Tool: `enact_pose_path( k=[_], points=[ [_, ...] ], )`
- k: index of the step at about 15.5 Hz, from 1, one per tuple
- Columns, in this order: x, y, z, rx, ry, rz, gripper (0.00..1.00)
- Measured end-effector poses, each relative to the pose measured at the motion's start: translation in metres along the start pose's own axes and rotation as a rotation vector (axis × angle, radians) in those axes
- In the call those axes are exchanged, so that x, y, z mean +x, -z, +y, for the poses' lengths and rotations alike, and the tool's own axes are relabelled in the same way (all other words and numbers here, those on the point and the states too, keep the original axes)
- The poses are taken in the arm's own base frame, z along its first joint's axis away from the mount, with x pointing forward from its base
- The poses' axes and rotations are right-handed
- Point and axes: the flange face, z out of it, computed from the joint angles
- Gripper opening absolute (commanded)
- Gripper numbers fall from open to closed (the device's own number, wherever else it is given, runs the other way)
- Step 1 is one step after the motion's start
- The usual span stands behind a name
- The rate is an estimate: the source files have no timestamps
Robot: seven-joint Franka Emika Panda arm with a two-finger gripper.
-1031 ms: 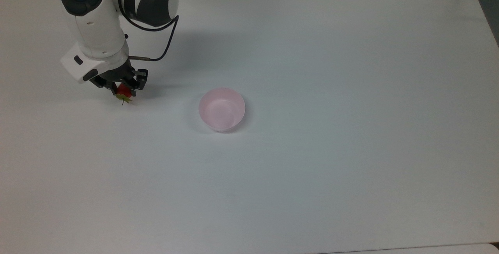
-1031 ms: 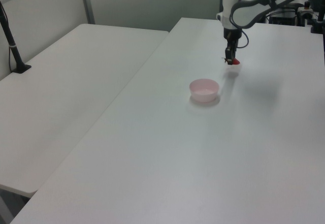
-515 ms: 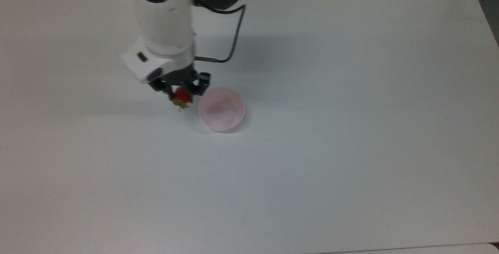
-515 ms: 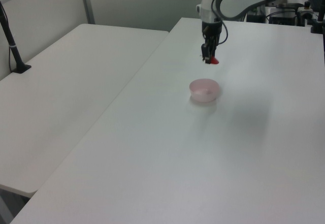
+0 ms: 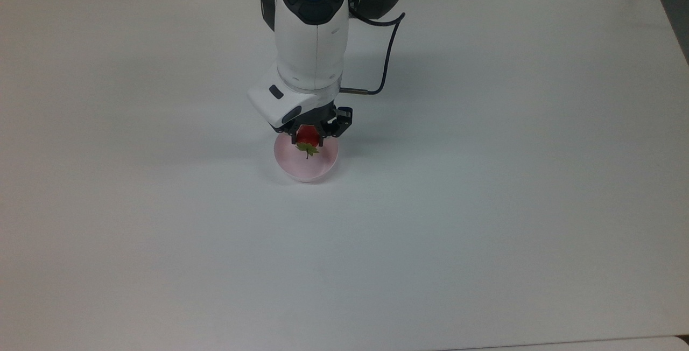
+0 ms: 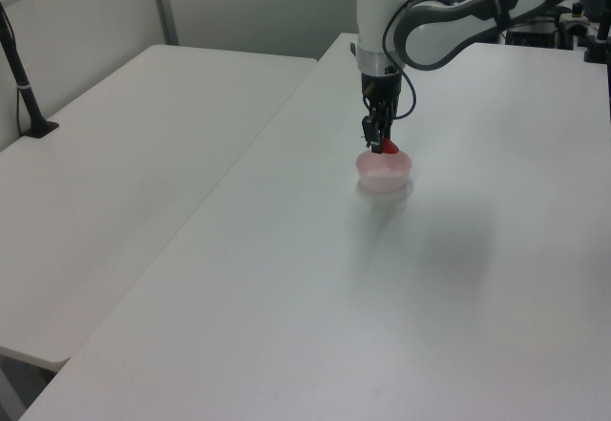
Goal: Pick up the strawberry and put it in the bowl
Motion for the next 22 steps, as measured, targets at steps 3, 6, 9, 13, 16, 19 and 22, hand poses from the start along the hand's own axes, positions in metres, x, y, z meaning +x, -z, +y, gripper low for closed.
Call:
enact_pose_path(
  k=[3,6,9,13,16,19,22],
  points=[
    [0.001,-0.001,0.008,-0.003,-0.011,-0.001,1.0],
    [0.003,0.01,0.009,-0.002,-0.015,0.018,1.0],
    [-0.008,0.055,0.017,-0.014,-0.02,0.015,1.0],
    [-0.052,0.148,0.04,-0.04,-0.031,-0.011,1.0],
    [-0.079,0.193,0.06,-0.034,-0.062,0.02,1.0],
    [-0.1,0.212,0.074,-0.016,-0.076,0.01,1.0],
    [-0.105,0.213,0.082,-0.001,-0.069,0.004,1.0]
  ],
)
